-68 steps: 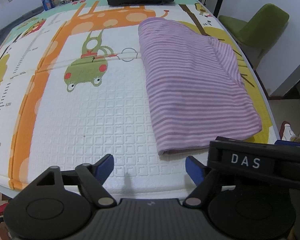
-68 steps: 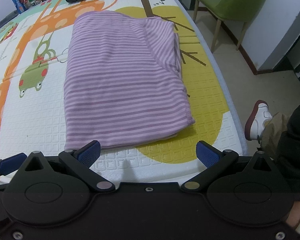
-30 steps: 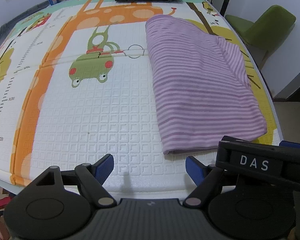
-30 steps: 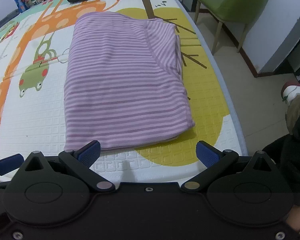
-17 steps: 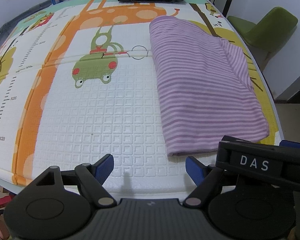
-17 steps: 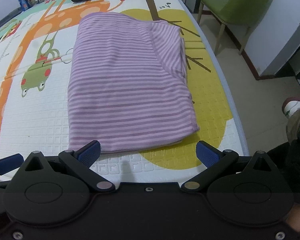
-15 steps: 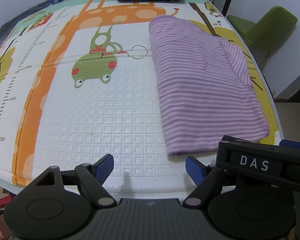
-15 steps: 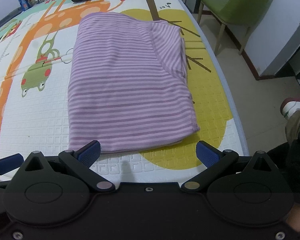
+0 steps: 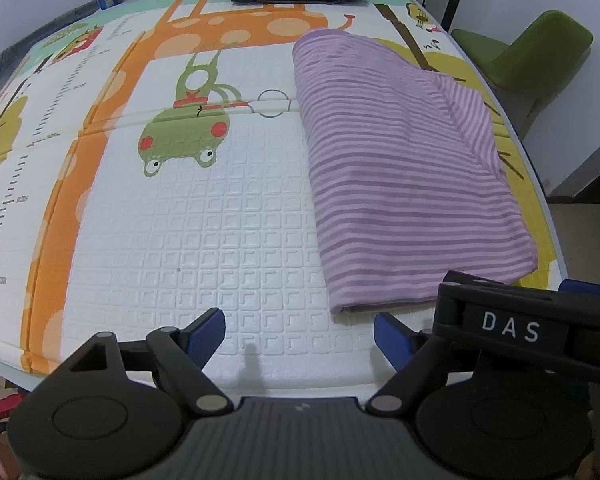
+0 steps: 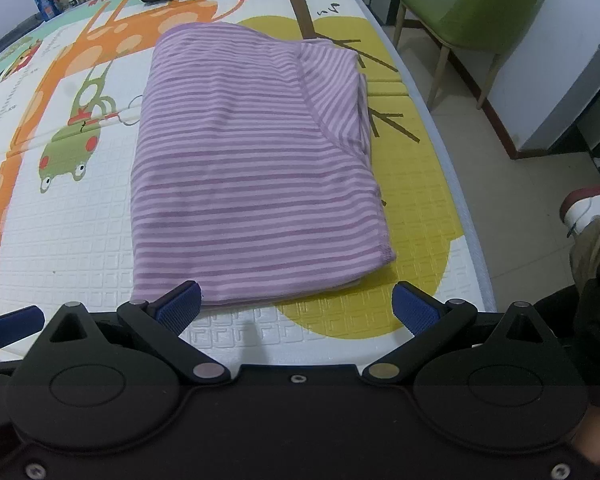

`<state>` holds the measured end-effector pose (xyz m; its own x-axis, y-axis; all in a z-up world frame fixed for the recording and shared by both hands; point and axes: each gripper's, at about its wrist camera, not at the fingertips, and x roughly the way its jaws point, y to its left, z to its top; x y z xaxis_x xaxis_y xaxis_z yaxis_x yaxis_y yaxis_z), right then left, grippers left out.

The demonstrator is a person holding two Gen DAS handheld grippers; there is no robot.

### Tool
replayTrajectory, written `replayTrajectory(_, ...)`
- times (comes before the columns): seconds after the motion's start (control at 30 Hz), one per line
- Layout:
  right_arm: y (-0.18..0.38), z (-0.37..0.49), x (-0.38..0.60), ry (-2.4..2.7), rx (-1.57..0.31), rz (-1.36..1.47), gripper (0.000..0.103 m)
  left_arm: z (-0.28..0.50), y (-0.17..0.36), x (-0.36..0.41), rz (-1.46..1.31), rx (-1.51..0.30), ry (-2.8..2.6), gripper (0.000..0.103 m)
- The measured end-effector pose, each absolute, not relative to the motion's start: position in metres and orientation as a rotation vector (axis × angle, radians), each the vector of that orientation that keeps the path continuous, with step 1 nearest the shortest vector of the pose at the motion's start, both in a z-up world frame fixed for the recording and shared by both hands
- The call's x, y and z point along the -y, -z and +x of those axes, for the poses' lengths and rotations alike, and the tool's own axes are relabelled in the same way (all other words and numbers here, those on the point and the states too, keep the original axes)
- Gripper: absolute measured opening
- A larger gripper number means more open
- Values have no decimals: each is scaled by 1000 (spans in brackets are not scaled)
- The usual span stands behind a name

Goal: Fold clothes

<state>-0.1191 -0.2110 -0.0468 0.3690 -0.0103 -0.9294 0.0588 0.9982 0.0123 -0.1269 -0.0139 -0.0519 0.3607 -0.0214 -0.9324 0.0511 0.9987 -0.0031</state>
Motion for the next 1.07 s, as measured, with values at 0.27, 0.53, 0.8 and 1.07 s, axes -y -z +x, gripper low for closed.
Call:
replayTrajectory(0.27, 48, -117, 211, 47, -1190, 40, 102, -126, 53, 15, 33, -1190, 48, 82)
replayTrajectory(0.53, 47, -117, 213, 50, -1182, 42, 102, -125, 55, 13, 20, -1182, 46, 85)
replayTrajectory(0.8, 48, -118, 210, 49, -1187, 44, 102, -125, 57, 11, 30, -1184, 31, 85)
replayTrajectory(1.07, 48, -119, 210, 48, -1182, 47, 102, -126, 57, 10, 50, -1172, 19, 85)
